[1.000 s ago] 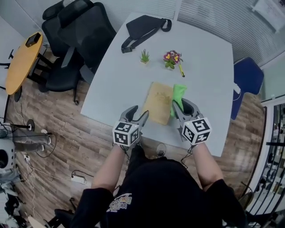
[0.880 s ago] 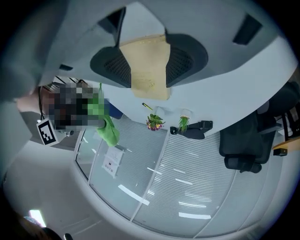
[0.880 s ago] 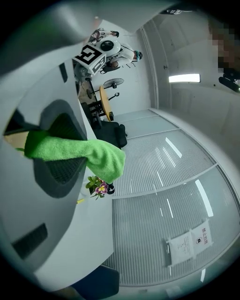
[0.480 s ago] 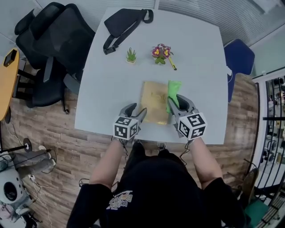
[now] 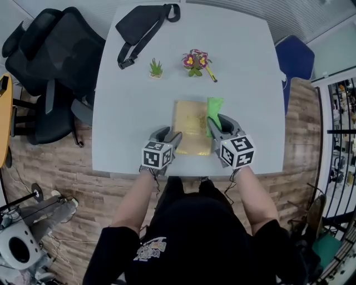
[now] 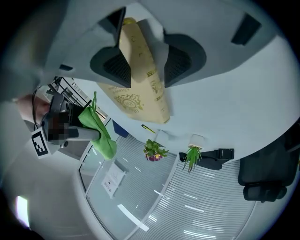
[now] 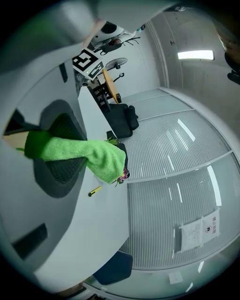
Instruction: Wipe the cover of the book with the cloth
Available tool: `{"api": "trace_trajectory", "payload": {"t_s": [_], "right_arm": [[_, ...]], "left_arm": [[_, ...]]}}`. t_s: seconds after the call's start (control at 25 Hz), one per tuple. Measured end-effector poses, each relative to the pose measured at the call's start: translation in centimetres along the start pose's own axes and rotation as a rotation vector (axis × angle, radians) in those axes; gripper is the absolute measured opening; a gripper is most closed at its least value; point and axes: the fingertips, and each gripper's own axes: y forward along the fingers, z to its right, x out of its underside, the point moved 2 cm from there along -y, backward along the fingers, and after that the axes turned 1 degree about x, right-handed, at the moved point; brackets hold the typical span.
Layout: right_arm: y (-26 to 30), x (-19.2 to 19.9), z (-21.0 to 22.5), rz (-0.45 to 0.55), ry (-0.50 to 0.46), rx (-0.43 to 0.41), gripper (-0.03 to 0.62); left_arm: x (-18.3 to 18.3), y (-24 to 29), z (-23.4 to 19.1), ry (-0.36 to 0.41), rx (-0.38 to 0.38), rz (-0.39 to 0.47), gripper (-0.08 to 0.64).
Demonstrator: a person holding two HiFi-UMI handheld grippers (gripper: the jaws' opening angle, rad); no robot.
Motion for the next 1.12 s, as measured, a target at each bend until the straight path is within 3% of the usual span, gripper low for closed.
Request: {"api": "trace_trajectory", "payload": {"t_s": [0.4,0.84,1.12], "right_arm": [[3.3,2.3,3.0,-0.093,-0.002,0.065,0.098],[6.6,4.6,5.5,-0.206,-0.099,0.108,0.100],[6.7,5.1,5.1,-0.206,-0.149,0.099,0.098]], "left_arm": [[0.5,0.5,-0.5,-0.054,0.085,0.008,0.221],[0.7,0.4,-0.5,-0.066,0.080,0.043,0.219],[0.7,0.4,-0.6,-0.071,0.084,0.036,0.219]]}}
